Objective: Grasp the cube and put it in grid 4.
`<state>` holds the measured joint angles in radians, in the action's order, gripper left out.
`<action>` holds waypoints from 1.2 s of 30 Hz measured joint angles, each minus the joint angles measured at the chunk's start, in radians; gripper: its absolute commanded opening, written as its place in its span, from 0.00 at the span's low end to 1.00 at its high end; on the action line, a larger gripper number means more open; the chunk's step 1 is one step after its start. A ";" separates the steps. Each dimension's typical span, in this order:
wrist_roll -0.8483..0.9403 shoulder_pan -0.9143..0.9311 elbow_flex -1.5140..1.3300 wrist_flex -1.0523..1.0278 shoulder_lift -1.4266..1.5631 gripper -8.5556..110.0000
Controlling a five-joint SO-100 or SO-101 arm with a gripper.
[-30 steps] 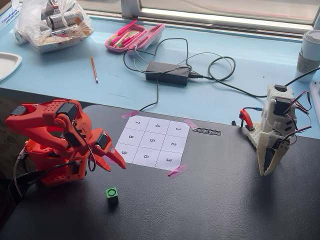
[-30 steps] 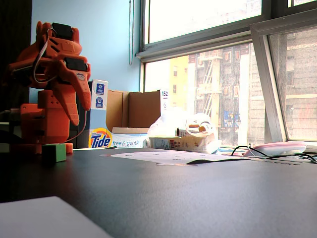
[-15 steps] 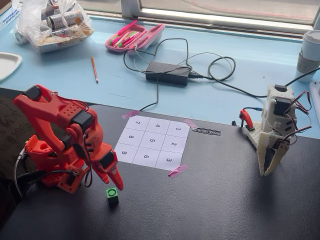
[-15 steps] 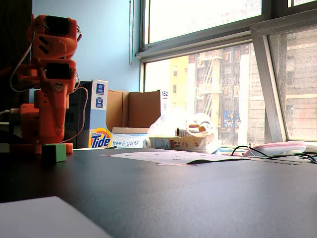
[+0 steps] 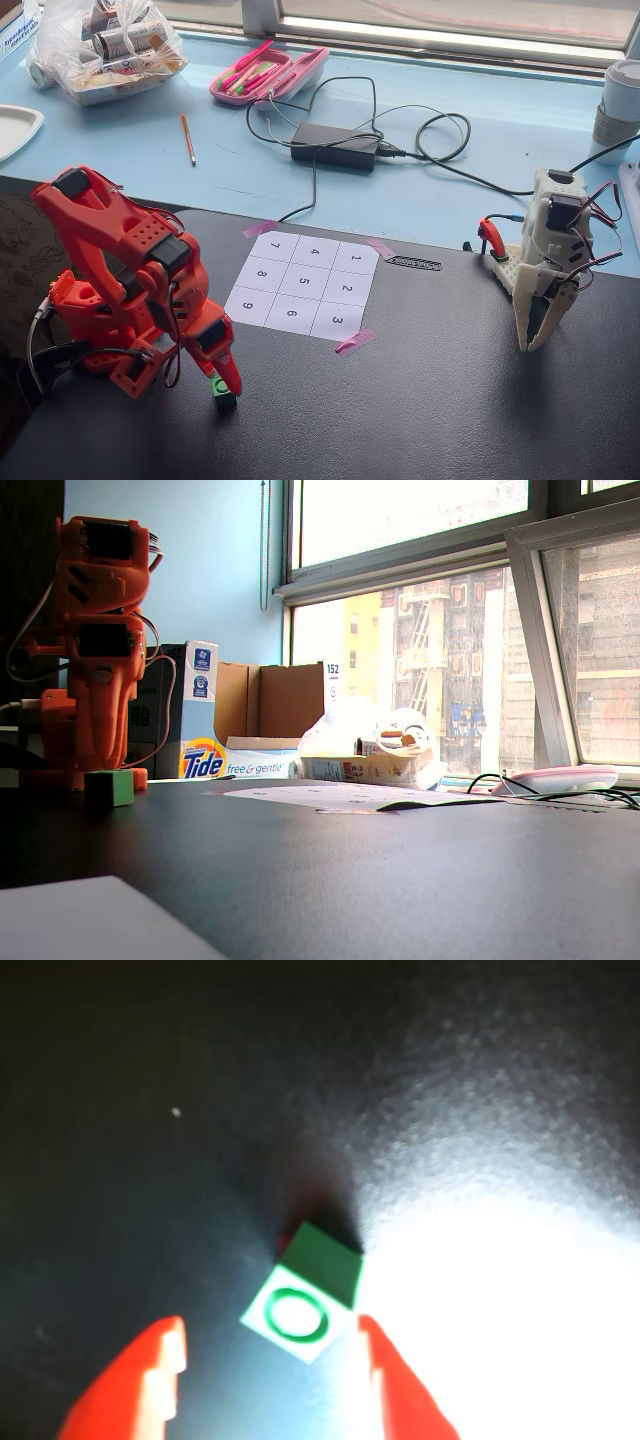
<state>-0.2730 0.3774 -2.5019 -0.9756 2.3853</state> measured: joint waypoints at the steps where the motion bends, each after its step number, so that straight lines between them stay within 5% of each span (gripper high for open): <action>1: -0.003 0.000 -0.011 0.012 -0.006 0.30; 6: -0.006 0.000 -0.067 0.071 -0.029 0.30; 10: -0.011 0.000 -0.077 0.089 -0.041 0.07; 24: 0.037 -0.011 -0.058 0.075 -0.041 0.07; 36: 0.129 -0.244 0.541 -0.210 -0.160 0.07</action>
<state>-0.1442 0.1335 -1.9604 -1.1858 2.2258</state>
